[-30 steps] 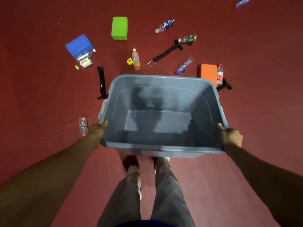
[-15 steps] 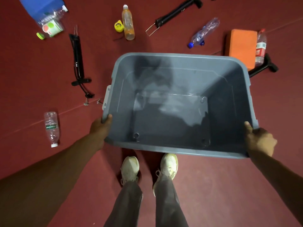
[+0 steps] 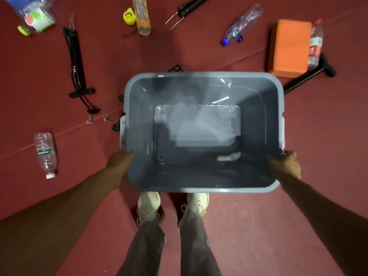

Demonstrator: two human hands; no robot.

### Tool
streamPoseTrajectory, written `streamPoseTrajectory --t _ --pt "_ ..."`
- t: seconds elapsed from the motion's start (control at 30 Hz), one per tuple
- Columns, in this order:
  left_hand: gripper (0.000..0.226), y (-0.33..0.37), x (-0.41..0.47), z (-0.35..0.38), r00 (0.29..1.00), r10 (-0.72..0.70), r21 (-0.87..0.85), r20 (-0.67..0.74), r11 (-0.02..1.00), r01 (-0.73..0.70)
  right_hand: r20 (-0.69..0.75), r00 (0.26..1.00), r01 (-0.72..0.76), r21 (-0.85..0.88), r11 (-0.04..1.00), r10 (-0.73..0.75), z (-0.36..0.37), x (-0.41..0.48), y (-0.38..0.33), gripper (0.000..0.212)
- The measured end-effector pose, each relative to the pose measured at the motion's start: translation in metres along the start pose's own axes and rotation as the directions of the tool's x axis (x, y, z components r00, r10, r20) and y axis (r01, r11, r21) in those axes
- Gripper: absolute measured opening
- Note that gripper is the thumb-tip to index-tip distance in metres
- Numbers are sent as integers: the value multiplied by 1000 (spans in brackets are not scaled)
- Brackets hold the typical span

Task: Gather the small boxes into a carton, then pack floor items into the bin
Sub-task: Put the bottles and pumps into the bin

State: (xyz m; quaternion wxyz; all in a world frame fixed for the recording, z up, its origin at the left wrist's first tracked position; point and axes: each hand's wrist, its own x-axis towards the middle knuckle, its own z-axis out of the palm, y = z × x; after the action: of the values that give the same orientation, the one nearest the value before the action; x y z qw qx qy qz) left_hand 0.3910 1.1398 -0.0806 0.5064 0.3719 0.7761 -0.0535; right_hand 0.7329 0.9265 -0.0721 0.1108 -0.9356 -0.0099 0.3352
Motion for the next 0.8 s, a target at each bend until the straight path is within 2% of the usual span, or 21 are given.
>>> streamPoseTrajectory --t 0.17,0.27,0.37,0.43,0.53,0.7,0.8 --pt "35 40 -48 -25 997 72 -29 3 997 -72 68 984 166 -6 986 -166 -21 -48 -55 45" --pt "21 65 -71 -52 991 134 -135 21 982 -130 120 945 303 32 953 -304 -22 -87 -101 34" --pt "18 71 -81 -90 965 259 -146 46 957 -250 201 901 374 91 923 -385 -7 -128 -145 25" --pt "13 67 -82 -124 955 291 -192 52 942 -277 240 873 407 120 906 -424 11 -157 -168 23" --pt "15 46 -76 -182 954 297 -268 37 923 -277 300 851 392 181 902 -430 48 -207 -195 25" --pt "19 -35 -52 -283 954 283 -265 97 932 -249 329 842 396 161 904 -428 124 -307 -226 40" --pt "18 -76 -32 -347 974 224 -329 45 923 -197 308 866 352 182 918 -393 172 -363 -238 33"
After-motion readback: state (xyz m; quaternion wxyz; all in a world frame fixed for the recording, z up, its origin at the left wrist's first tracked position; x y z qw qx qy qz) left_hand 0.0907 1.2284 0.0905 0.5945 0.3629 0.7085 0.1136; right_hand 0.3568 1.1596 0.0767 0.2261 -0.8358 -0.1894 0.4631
